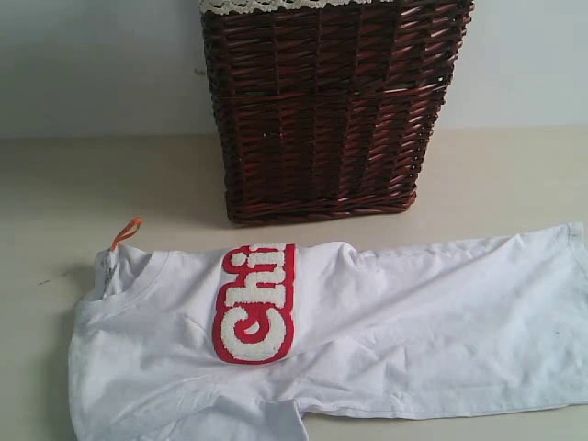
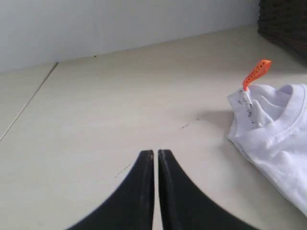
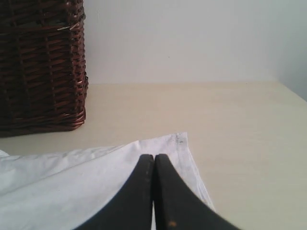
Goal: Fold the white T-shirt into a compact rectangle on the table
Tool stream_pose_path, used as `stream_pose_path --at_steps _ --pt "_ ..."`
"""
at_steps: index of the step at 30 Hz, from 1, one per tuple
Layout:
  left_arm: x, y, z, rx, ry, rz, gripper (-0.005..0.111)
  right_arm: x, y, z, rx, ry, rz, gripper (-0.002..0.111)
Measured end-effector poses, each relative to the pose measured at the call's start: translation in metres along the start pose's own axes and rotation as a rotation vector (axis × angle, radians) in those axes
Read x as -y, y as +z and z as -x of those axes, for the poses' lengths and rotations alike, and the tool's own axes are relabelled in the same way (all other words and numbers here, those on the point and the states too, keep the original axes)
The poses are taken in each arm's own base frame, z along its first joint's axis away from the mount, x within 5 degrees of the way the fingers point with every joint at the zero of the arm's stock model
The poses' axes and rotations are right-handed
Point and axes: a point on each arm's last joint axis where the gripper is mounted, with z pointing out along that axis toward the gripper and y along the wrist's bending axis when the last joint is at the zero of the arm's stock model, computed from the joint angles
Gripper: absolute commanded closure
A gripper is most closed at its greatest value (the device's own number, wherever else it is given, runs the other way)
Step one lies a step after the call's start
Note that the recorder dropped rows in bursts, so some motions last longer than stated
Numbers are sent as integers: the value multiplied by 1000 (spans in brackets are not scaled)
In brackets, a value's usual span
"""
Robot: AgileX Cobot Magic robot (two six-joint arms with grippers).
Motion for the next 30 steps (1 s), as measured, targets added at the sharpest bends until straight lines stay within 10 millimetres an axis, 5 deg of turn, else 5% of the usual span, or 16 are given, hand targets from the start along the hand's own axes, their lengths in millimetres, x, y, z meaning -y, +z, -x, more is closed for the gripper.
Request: stream_pose_path --at_steps 24,30 --pt "6 -1 2 27 33 -106 101 -1 0 -1 -12 51 16 108" --pt "-2 17 20 -11 -74 -71 101 -2 0 -1 -14 51 16 108"
